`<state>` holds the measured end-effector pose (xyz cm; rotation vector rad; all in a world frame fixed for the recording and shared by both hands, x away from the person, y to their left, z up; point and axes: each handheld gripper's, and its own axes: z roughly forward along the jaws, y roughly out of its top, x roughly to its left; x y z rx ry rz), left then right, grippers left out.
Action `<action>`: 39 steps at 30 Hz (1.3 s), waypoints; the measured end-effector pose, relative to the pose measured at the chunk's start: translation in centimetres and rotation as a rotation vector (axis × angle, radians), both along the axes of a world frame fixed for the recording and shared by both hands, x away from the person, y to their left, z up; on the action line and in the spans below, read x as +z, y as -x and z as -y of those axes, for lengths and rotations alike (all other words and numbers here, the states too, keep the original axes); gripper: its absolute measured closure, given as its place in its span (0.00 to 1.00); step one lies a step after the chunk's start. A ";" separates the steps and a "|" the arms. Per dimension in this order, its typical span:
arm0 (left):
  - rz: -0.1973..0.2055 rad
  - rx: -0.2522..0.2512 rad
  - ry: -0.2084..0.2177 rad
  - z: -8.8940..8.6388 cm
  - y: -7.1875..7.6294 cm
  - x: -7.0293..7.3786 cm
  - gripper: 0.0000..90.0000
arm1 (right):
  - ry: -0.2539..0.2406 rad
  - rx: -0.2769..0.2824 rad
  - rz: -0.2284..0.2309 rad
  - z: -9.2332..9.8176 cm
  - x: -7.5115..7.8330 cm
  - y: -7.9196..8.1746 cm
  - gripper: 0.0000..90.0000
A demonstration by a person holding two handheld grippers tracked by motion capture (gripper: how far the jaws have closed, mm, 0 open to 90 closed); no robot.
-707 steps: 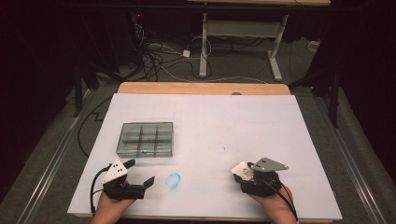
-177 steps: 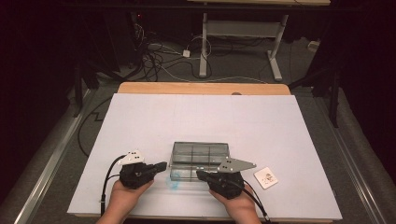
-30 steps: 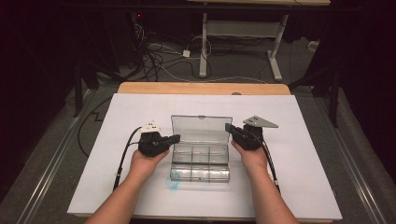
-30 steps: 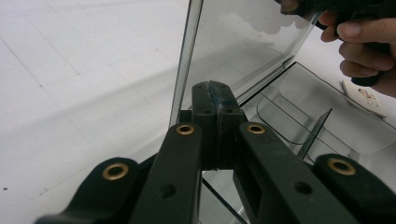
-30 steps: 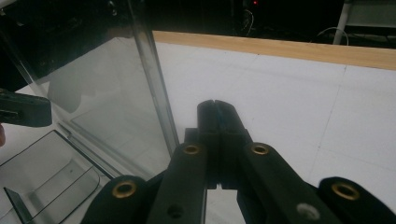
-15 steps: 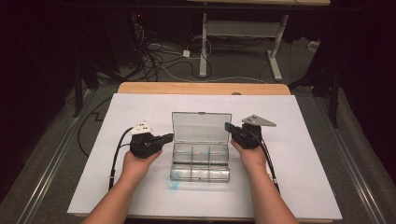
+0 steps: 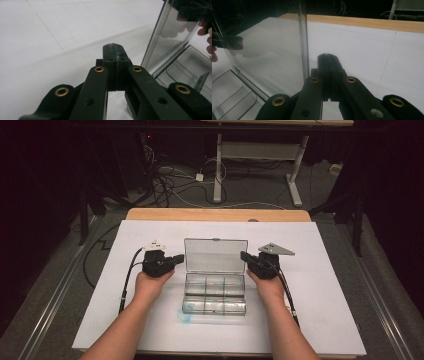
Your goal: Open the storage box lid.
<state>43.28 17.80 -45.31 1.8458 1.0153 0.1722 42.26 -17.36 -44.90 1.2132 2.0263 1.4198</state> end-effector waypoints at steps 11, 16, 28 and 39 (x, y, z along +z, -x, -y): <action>-0.039 -0.021 0.026 1.2 -1.5 -0.3 0.97 | 0.010 -0.020 -0.036 0.0 -0.2 -0.6 1.00; -0.043 -0.025 0.037 1.0 -1.6 -0.3 0.97 | 0.018 -0.027 -0.044 -0.1 -0.2 -0.6 1.00; -0.080 -0.020 0.012 1.1 -1.9 -1.0 0.97 | 0.055 -0.040 -0.098 -0.2 -1.0 -0.9 1.00; -0.116 -0.009 -0.070 1.7 -2.2 -2.4 0.97 | 0.087 -0.038 -0.167 -0.1 -2.1 -1.7 1.00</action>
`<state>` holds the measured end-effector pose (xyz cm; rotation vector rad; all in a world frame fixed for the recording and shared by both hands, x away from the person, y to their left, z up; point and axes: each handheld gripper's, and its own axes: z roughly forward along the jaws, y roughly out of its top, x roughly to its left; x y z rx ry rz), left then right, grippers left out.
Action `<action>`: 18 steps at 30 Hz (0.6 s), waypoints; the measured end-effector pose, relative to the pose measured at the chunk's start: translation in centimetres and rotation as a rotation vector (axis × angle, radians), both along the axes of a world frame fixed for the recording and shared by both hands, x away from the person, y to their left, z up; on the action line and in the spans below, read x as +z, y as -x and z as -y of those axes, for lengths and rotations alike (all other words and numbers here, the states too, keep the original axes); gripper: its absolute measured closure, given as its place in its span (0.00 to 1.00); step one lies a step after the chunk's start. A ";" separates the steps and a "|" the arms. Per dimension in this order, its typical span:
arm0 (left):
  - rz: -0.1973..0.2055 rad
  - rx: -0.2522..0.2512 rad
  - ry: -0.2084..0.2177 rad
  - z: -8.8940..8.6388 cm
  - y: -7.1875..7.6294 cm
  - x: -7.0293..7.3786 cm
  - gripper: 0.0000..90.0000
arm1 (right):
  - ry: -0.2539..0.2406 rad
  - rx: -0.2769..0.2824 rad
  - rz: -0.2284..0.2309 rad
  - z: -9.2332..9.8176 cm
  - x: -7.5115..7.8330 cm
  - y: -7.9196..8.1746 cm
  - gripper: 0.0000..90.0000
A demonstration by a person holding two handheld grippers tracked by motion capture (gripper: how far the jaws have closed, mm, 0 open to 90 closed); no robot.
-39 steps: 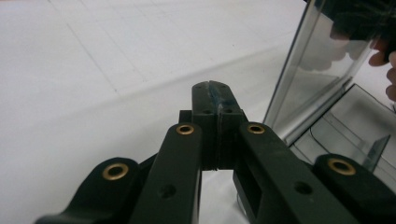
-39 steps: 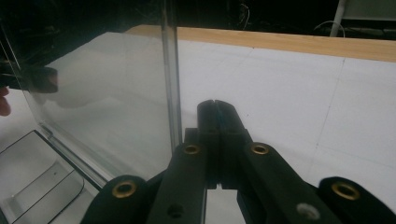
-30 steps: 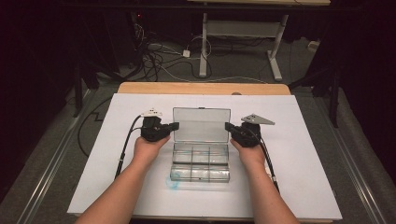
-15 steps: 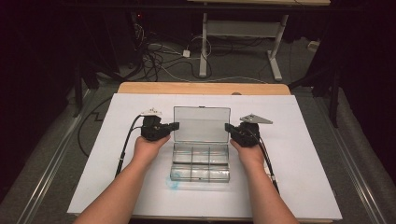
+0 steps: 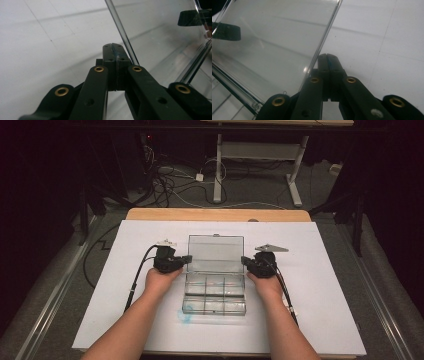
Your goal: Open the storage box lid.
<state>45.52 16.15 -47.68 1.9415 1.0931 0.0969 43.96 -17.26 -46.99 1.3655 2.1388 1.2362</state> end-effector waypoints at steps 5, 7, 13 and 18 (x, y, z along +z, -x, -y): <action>-0.029 0.001 -0.061 0.3 0.1 -0.4 0.97 | 0.040 -0.001 -0.044 -0.1 -0.5 -0.1 1.00; -0.038 0.003 -0.074 0.3 0.1 -0.3 0.97 | 0.057 0.000 -0.052 -0.2 -0.6 0.0 1.00; -0.061 0.006 -0.120 0.2 0.2 -0.3 0.97 | 0.082 0.001 -0.089 -0.3 -0.9 0.1 1.00; -0.062 -0.010 -0.148 0.3 0.5 -0.3 0.97 | 0.092 0.002 -0.103 -0.3 -0.9 0.1 1.00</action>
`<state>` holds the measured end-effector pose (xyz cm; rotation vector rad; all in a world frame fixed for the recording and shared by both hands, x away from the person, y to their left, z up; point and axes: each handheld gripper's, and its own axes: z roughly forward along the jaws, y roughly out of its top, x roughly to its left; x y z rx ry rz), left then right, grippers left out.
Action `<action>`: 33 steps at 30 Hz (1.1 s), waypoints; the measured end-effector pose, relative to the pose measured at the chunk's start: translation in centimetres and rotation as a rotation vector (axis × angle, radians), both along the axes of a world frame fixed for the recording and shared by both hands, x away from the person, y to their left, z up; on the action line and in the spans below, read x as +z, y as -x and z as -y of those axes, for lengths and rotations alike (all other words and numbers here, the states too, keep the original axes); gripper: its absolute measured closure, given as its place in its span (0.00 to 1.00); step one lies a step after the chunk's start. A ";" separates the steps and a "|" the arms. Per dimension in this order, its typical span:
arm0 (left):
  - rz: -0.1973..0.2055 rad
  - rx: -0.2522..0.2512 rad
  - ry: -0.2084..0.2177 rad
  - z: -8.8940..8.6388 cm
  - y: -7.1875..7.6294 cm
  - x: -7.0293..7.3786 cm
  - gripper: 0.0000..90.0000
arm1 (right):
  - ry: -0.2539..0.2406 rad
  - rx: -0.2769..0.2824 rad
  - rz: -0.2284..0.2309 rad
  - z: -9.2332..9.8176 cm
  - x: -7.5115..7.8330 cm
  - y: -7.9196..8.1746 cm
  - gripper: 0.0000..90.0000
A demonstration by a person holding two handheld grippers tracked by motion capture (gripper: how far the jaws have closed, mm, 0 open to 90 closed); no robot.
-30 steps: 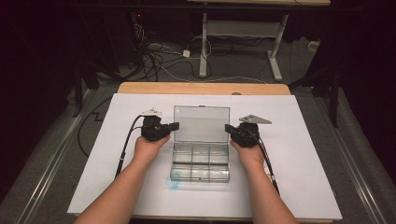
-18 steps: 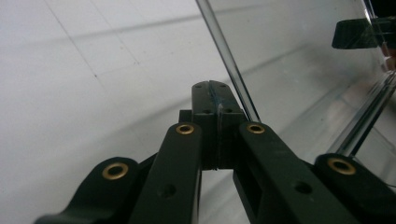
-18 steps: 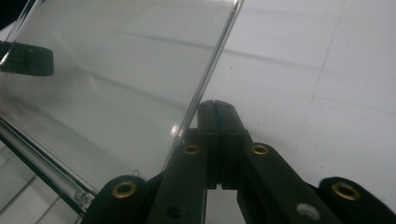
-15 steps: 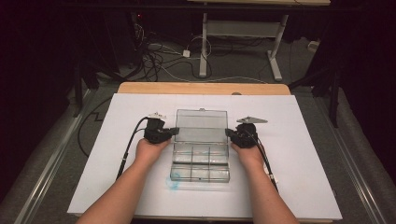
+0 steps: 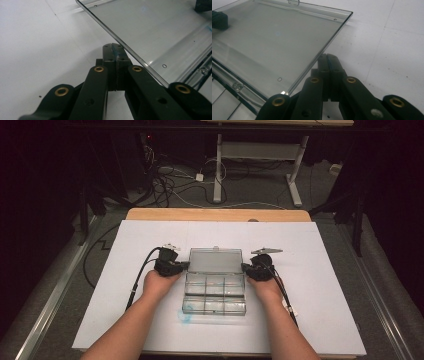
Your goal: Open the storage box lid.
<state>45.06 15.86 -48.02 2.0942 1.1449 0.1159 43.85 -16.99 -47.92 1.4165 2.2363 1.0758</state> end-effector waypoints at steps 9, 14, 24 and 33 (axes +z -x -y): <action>0.019 0.000 0.026 -0.9 1.6 0.4 0.97 | 0.018 -0.012 0.045 1.2 1.3 1.7 1.00; 0.083 -0.028 0.062 -1.3 3.1 2.2 0.97 | -0.008 -0.005 0.099 1.9 2.3 3.6 1.00; 0.183 -0.089 0.127 -2.5 7.8 2.9 0.97 | -0.079 0.043 0.195 2.8 2.8 8.2 1.00; 0.194 -0.094 0.135 -5.4 11.9 1.8 0.97 | -0.097 0.087 0.236 3.1 2.4 11.7 1.00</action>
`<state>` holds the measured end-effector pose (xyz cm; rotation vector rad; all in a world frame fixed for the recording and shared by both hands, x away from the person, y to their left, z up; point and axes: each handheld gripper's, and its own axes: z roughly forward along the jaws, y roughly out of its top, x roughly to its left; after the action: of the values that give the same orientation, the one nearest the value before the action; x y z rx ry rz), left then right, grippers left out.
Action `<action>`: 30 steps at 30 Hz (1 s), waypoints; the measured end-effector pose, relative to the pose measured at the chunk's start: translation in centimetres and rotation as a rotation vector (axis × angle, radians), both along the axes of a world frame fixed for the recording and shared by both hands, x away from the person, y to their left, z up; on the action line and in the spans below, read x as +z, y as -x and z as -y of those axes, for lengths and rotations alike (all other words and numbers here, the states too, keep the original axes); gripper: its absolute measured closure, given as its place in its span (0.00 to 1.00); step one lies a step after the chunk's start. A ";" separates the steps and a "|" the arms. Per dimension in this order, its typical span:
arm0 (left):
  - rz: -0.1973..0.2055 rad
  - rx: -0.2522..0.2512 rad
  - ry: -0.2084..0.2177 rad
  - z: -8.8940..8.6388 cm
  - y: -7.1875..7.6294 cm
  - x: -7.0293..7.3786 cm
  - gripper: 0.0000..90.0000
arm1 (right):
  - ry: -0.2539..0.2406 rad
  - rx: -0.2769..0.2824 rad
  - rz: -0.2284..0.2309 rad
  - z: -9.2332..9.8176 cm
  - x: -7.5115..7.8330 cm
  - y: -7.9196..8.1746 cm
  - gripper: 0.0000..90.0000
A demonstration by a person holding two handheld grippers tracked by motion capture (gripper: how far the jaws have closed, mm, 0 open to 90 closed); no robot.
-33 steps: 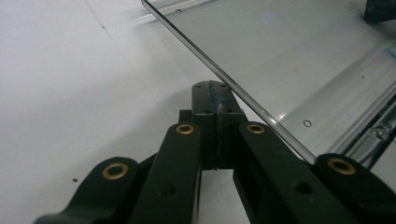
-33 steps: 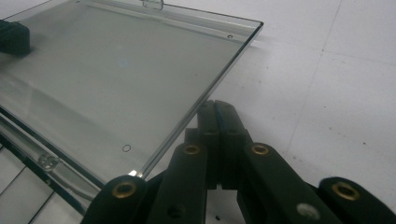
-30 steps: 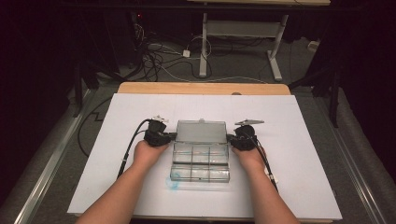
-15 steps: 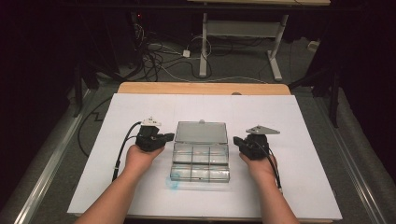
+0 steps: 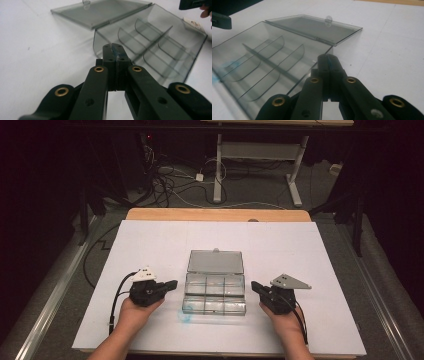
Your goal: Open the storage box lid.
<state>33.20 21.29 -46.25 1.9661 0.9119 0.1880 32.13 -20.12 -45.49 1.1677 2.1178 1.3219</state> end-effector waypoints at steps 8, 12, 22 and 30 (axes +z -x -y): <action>0.006 0.029 0.051 -2.0 2.2 -0.7 0.97 | -0.064 0.000 0.008 1.7 -0.9 2.5 0.87; 0.034 0.041 0.038 -2.2 1.8 -0.9 0.76 | -0.038 0.018 0.008 2.1 -0.8 3.0 0.65; 0.024 0.014 0.035 -2.4 1.4 -1.0 0.20 | -0.004 -0.012 0.048 2.7 -0.7 3.4 0.00; 0.053 0.078 -0.003 -3.2 1.1 -1.2 0.00 | 0.024 -0.031 0.053 3.6 -0.6 3.8 0.00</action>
<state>32.06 24.49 -47.46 1.9210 0.9544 0.2851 28.34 -23.70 -46.11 1.1391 2.0646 1.2964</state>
